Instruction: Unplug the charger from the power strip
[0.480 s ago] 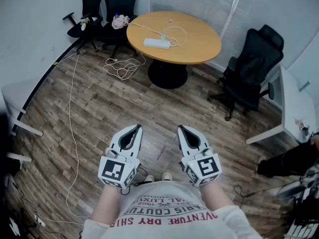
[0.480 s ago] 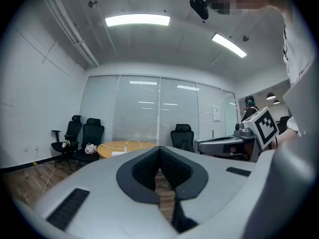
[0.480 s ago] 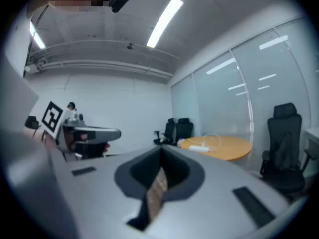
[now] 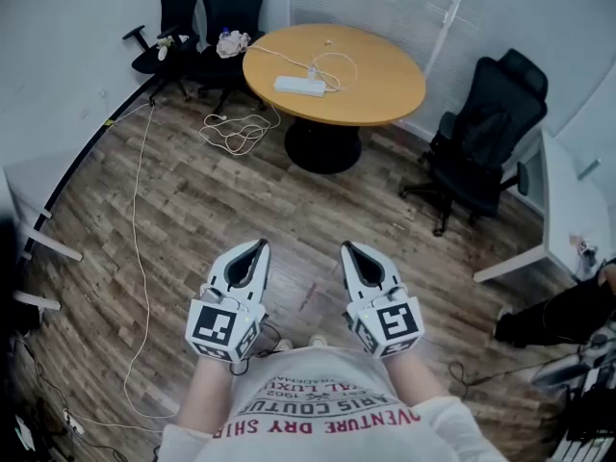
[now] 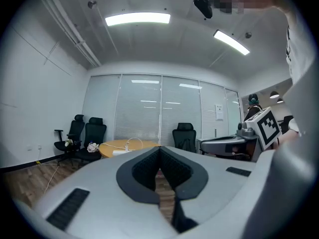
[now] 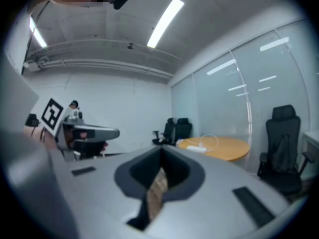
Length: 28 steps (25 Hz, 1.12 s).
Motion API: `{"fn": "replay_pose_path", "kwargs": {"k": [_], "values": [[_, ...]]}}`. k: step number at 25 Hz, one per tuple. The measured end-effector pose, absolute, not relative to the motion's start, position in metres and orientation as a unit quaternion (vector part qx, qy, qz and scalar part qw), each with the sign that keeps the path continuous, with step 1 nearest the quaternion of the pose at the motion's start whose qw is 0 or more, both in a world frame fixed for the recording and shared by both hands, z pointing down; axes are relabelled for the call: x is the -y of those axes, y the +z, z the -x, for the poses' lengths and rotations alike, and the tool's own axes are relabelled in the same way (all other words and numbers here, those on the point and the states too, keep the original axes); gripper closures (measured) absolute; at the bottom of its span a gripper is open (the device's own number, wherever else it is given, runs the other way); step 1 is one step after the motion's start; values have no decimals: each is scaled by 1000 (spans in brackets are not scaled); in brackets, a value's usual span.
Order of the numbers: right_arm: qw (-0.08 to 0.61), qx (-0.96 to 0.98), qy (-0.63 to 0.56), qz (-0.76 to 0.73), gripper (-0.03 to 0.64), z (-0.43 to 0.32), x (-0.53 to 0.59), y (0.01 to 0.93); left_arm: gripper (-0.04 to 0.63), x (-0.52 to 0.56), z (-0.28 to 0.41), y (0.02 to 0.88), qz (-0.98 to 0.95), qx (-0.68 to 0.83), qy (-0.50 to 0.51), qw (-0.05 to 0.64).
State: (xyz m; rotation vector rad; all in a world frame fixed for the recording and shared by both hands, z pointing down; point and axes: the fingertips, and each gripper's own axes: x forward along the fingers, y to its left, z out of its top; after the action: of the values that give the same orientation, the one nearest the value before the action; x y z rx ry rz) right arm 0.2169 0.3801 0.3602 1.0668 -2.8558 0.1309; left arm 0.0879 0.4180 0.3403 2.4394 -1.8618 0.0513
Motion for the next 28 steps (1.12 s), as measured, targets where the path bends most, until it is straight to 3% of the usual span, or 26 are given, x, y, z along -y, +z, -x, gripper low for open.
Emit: {"fn": "replay_pose_path", "kwargs": {"k": [17,28], "values": [[78,933,78,-343,588,-255,-341,389,563,-406,-113,372,-761,644,14,73],[74,930,93,-349,588,-204,-284,403,563,-347,-60,383,-763,643,19,70]]}}
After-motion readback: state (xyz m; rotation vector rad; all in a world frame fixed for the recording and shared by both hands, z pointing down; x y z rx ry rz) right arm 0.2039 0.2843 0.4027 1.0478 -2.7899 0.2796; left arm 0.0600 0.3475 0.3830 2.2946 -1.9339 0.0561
